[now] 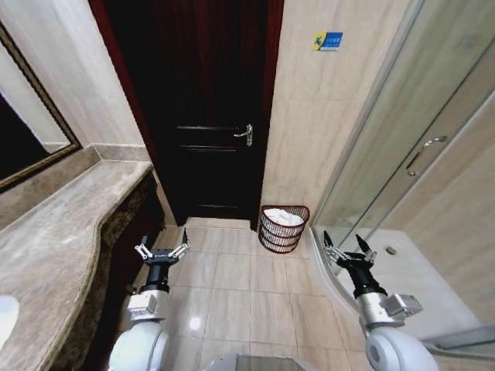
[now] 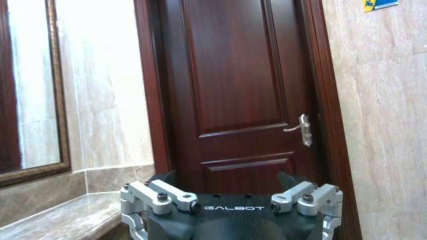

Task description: Discard the used towel into the hamper.

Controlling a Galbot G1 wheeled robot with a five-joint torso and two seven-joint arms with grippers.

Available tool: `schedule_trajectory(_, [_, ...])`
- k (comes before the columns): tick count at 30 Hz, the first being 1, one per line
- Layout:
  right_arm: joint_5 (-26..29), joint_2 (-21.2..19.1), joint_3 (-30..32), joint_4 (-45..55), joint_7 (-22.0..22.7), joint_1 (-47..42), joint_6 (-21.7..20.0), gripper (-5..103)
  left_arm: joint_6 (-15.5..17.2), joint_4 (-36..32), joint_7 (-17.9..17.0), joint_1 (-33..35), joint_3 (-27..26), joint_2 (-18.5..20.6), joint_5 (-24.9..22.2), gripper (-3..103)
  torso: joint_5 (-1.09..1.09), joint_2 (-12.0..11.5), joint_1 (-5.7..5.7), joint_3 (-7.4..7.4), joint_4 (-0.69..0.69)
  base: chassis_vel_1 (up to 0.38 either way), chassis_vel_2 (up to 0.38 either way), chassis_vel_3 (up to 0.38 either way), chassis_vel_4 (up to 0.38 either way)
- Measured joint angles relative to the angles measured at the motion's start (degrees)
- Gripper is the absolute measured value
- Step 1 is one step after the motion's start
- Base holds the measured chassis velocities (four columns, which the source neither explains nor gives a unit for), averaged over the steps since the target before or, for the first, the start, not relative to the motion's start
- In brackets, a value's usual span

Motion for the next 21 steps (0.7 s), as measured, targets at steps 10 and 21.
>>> schedule_trajectory(10, [0.0,0.0,0.0,0.0,0.0,0.0,0.0,100,0.0,0.0,0.0,0.0,0.0,0.0,0.0,100,-0.02,0.0,-0.01,-0.01,0.01,0.153,-0.095,-0.100,0.152])
schedule_trajectory(21, [0.0,0.0,0.0,0.0,0.0,0.0,0.0,100,0.0,0.0,0.0,0.0,0.0,0.0,0.0,100,0.00,0.0,-0.01,-0.01,0.01,0.105,-0.114,-0.103,0.111])
